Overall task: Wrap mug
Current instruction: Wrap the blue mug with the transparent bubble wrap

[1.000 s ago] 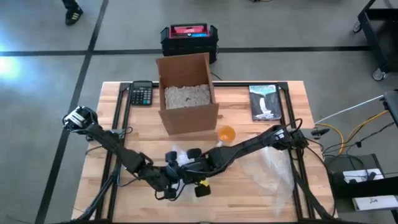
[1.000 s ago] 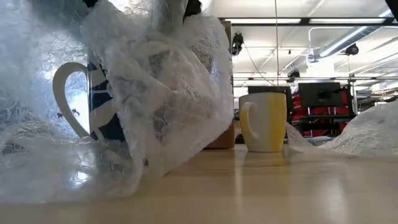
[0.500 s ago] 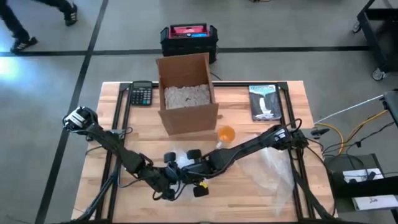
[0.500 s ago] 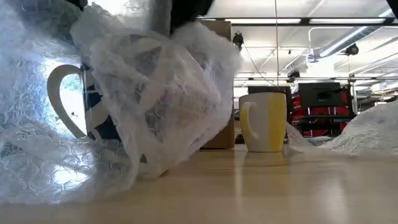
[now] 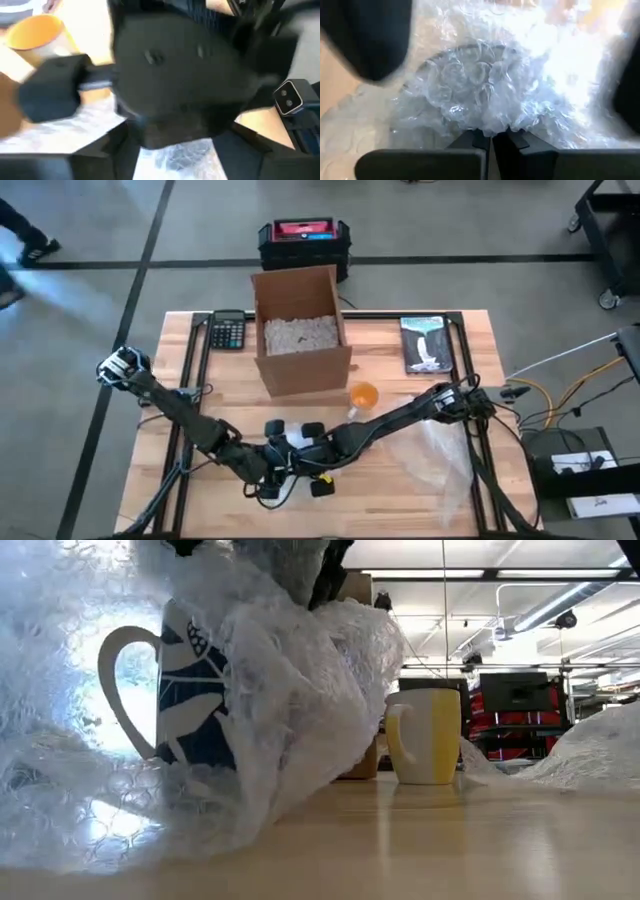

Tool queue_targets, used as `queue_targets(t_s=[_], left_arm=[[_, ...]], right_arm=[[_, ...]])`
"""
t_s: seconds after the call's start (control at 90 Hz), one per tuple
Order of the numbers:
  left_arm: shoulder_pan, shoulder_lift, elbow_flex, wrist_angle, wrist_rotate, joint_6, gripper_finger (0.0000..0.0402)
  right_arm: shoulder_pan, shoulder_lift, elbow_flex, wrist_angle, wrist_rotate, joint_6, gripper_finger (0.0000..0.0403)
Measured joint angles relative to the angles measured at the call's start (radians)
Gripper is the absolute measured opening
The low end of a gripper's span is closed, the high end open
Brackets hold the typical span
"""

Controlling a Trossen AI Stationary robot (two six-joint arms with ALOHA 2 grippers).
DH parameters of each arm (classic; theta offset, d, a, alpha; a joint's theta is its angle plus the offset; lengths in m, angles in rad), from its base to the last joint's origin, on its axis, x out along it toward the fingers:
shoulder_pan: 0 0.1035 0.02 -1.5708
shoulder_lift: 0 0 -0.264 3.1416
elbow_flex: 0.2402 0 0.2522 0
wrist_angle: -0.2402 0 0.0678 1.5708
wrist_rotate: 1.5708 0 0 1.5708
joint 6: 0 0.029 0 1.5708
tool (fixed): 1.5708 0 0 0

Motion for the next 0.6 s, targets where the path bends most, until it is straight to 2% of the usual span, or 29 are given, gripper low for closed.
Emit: queue_targets(t_s=[0.1, 0.2, 0.267, 0.344, 0.389, 0.467, 0.6], left_arm=[[-0.005, -0.032, 0.056, -0.182, 0.005, -0.083, 0.0253], [-0.03, -0.068, 0.085, -0.352, 0.005, -0.228, 0.0255], [-0.054, -0.075, 0.062, -0.406, -0.006, -0.32, 0.0249], [-0.077, -0.074, -0.008, -0.405, 0.0, -0.353, 0.0237], [-0.084, -0.064, -0.057, -0.343, 0.011, -0.354, 0.0227], [-0.084, -0.049, -0.125, -0.14, 0.017, -0.314, 0.0199], [-0.067, -0.031, -0.186, 0.144, -0.039, -0.162, 0.0126]], right_arm=[[-0.001, 0.0, 0.0, -0.003, -0.001, -0.001, 0.0], [0.0, 0.0, 0.0, -0.003, 0.0, -0.001, 0.0], [0.0, 0.0, 0.0, -0.002, -0.001, -0.004, 0.0], [-0.001, 0.0, -0.001, -0.004, 0.001, -0.015, 0.0], [0.0, -0.001, -0.001, -0.003, 0.0, -0.018, 0.0], [0.001, -0.001, -0.001, 0.0, 0.002, -0.019, 0.0], [0.0, -0.001, -0.001, 0.004, 0.001, -0.019, 0.0]])
